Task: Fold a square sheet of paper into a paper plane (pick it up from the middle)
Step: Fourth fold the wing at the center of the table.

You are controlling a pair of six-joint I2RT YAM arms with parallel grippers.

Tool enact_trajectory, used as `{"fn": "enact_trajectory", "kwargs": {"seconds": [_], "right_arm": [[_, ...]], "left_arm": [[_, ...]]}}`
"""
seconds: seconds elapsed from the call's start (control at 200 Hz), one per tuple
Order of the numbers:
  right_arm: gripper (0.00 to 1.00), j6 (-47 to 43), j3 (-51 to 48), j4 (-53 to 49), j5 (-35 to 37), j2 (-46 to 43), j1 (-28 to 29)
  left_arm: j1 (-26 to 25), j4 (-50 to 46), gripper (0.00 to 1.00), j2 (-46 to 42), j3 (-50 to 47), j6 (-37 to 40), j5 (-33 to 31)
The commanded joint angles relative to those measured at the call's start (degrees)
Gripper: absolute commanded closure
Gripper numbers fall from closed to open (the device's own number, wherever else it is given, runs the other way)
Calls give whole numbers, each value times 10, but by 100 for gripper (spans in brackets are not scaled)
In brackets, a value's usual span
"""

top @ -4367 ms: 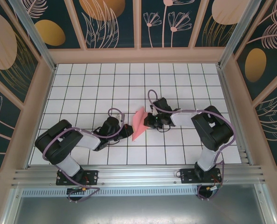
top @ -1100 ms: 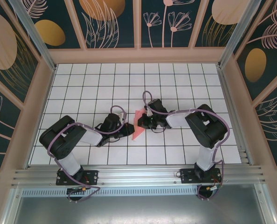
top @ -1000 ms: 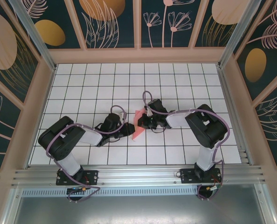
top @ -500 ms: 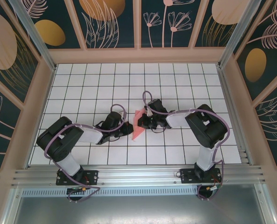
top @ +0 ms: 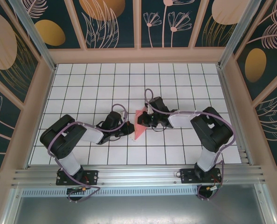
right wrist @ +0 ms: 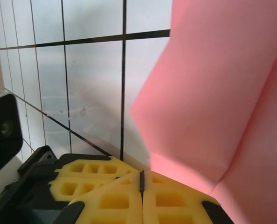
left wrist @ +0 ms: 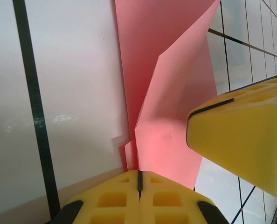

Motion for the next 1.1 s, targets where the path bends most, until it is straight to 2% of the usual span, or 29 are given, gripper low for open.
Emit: {"fn": "enact_trajectory", "kwargs": {"seconds": [0.0,0.21,0.345,0.405,0.48,0.641,0.791,0.941,1.096], "right_arm": [[94,11,-16,-9,-2,-9,11],[97,25,-33,-16,28,14,19],[97,14,-51,-11,38,20,19],[97,5,-52,-20,45,21,19],[97,-2,-56,-23,51,20,19],[97,-8,-56,-21,47,18,18],[97,-8,-50,-19,46,20,17],[97,-6,-47,-16,46,21,17],[97,-4,-44,-15,46,22,17]], "left_arm": [[-3,-18,100,25,-10,10,21],[-3,-20,100,25,-10,10,23],[-3,-20,96,18,-11,6,22],[-3,-26,89,12,-8,2,16],[-3,-36,87,-6,-5,-1,-1],[-3,-73,75,-59,12,-5,-45],[-3,-121,66,-59,56,12,-69],[-2,-165,67,-22,105,24,-86],[-2,-172,67,-4,120,27,-89]]}}
